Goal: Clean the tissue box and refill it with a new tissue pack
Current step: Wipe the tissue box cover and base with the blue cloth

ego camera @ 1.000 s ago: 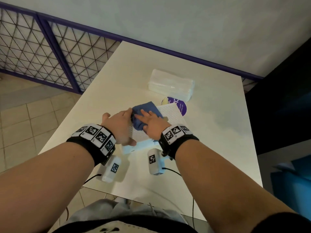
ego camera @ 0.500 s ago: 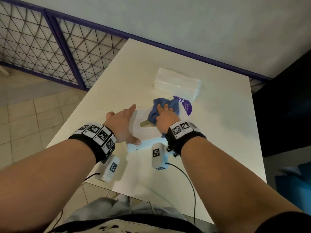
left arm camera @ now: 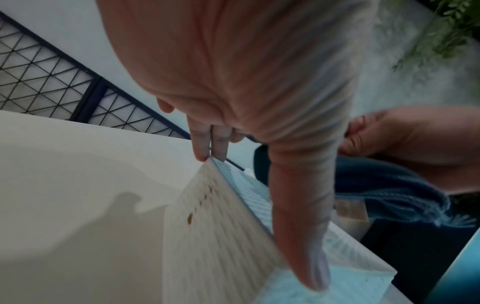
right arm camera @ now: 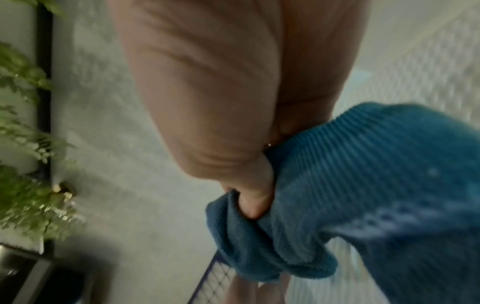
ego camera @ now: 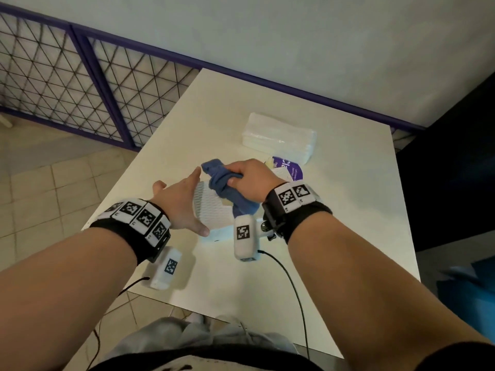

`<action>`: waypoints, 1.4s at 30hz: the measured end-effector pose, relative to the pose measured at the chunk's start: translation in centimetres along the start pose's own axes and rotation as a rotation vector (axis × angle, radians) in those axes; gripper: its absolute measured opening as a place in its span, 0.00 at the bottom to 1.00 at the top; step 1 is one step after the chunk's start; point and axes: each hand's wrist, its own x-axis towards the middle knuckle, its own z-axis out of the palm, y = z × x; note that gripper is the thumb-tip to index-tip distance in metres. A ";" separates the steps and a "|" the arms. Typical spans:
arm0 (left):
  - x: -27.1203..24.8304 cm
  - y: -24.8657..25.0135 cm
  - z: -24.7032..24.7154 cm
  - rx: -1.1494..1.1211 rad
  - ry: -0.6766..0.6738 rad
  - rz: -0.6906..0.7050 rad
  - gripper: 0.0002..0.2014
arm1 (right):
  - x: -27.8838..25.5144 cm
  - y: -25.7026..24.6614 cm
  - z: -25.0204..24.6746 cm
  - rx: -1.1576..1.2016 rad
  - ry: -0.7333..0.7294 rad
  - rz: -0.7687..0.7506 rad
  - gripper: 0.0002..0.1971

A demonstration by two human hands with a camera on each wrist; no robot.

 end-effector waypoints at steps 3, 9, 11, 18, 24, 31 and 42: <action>0.2 -0.2 0.4 -0.106 0.040 -0.001 0.71 | 1.0 -1.6 5.2 -0.290 -0.240 0.010 0.24; -0.1 -0.6 0.6 -0.141 0.057 -0.008 0.73 | 0.4 1.1 6.2 -0.433 -0.375 0.012 0.30; -0.1 -0.7 0.5 -0.129 0.037 -0.006 0.73 | 0.2 2.9 4.4 -0.479 -0.395 0.070 0.30; 0.4 -0.3 0.3 -0.041 -0.030 -0.007 0.72 | -1.2 7.7 0.1 -0.562 -0.326 0.270 0.31; 0.7 1.3 -0.8 0.164 -0.036 -0.018 0.62 | -0.4 1.1 5.1 -0.445 -0.351 0.032 0.32; 1.1 1.7 -1.6 0.259 -0.115 -0.010 0.59 | -1.5 8.4 0.6 -0.501 -0.214 0.318 0.29; -0.1 2.8 -0.3 0.254 0.056 0.253 0.43 | -6.6 14.4 -2.9 -0.091 0.329 0.630 0.19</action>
